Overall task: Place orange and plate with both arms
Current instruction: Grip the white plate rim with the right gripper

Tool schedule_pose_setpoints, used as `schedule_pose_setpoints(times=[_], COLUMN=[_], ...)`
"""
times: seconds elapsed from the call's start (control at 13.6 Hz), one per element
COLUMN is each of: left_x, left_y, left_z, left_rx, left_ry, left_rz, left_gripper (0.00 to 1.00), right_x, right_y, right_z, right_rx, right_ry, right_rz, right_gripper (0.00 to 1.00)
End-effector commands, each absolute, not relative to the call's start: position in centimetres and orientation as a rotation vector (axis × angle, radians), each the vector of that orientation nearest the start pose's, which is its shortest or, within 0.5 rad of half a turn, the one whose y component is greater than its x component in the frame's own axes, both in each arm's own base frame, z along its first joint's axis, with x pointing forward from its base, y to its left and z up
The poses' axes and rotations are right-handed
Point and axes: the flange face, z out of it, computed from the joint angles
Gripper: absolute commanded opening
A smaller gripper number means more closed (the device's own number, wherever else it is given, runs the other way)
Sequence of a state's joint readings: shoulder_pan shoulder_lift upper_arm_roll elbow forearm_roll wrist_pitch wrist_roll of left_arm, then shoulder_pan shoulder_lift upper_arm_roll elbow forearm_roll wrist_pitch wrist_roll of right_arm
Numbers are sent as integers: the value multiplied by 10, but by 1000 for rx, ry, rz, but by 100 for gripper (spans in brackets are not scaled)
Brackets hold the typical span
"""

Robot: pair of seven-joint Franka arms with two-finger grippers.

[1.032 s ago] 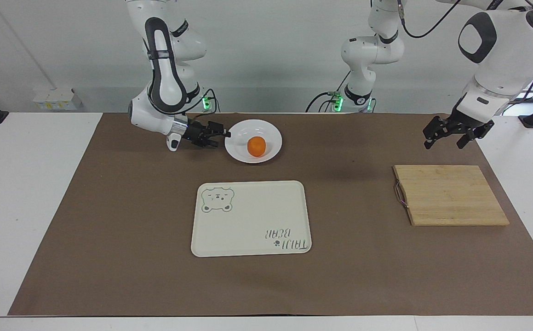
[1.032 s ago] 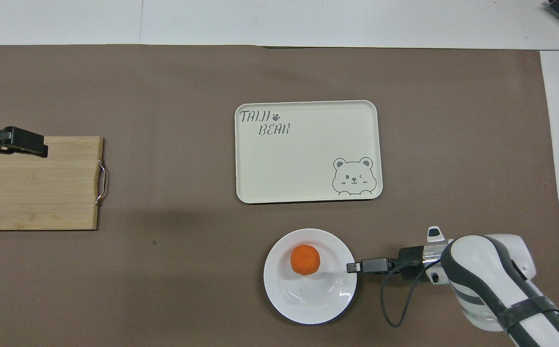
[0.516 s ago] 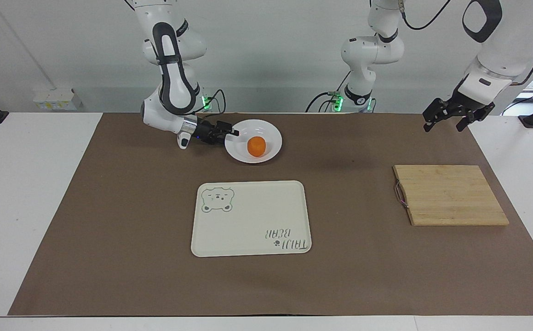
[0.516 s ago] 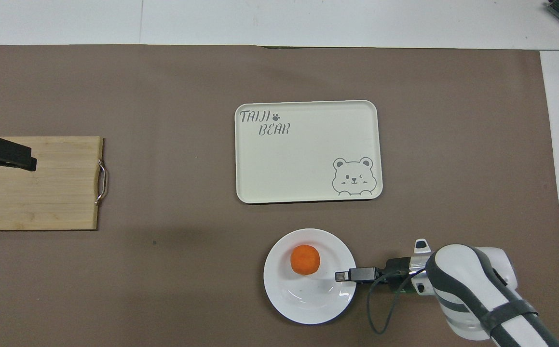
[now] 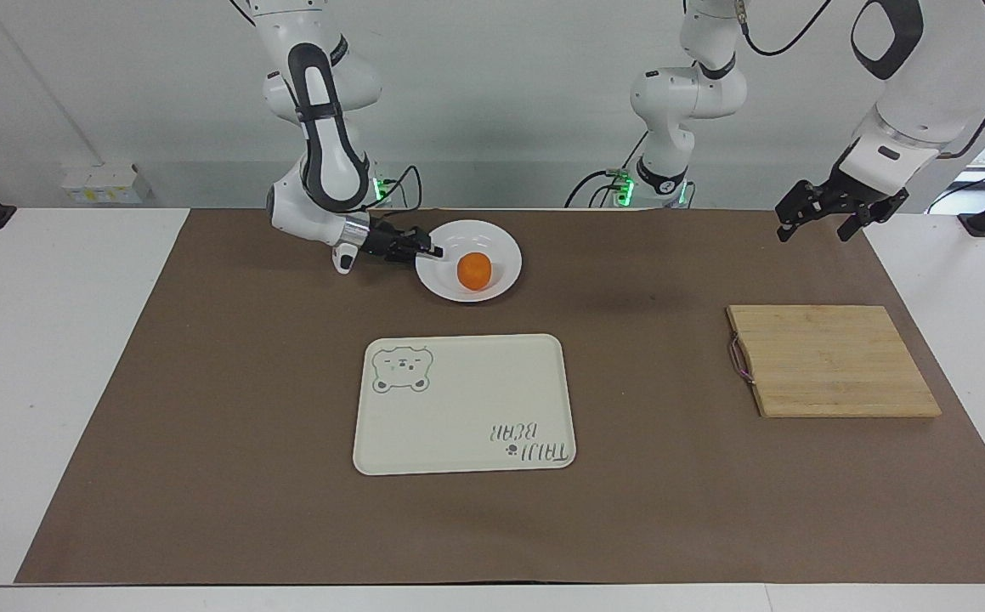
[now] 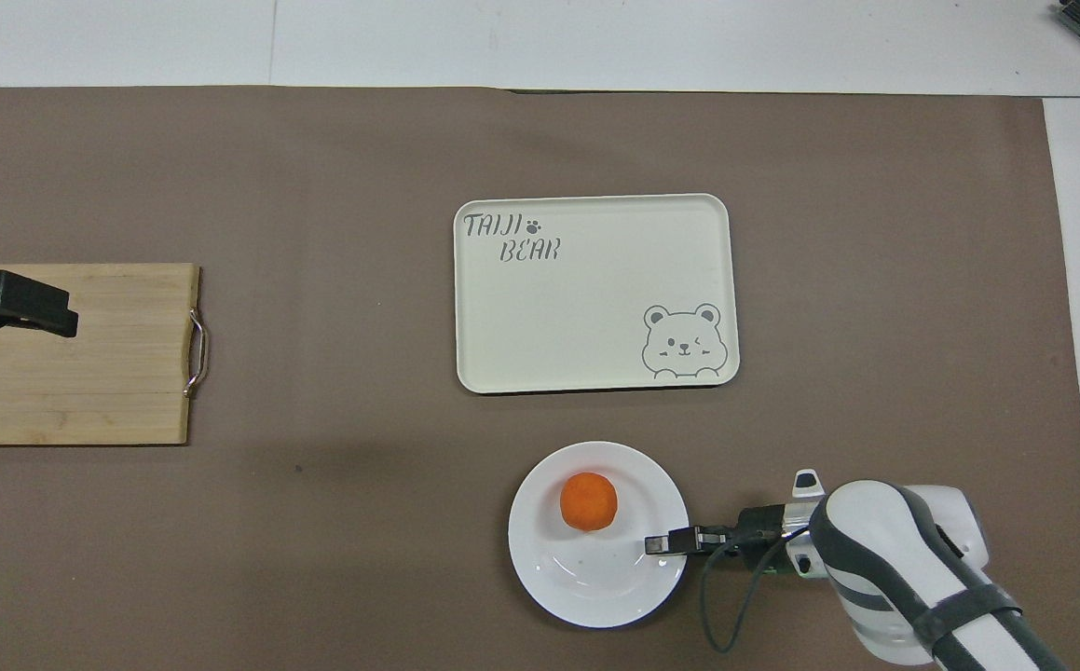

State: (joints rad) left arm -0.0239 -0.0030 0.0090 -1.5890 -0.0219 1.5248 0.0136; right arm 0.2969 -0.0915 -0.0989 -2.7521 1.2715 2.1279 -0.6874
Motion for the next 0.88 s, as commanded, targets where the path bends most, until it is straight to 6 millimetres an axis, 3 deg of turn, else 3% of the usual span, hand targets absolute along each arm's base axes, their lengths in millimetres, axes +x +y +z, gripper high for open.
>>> schedule_pose_setpoints(times=[0.0,0.44,0.81], left_x=[547,548,548], left_y=[-6,-9,-8], left_z=[620,619,619], left_rx=[-3146,-3146,-3146], left_ry=[15,27,22], left_rz=[99,99,99], left_gripper=[100,100,100], right_x=[344,376,415], right_y=[113,109,119], right_z=[226,243,285], right_rx=[-2198,-2170,-2158], right_ry=[46,-52,45], right_rz=[182,72,133], right_gripper=[0,0,0])
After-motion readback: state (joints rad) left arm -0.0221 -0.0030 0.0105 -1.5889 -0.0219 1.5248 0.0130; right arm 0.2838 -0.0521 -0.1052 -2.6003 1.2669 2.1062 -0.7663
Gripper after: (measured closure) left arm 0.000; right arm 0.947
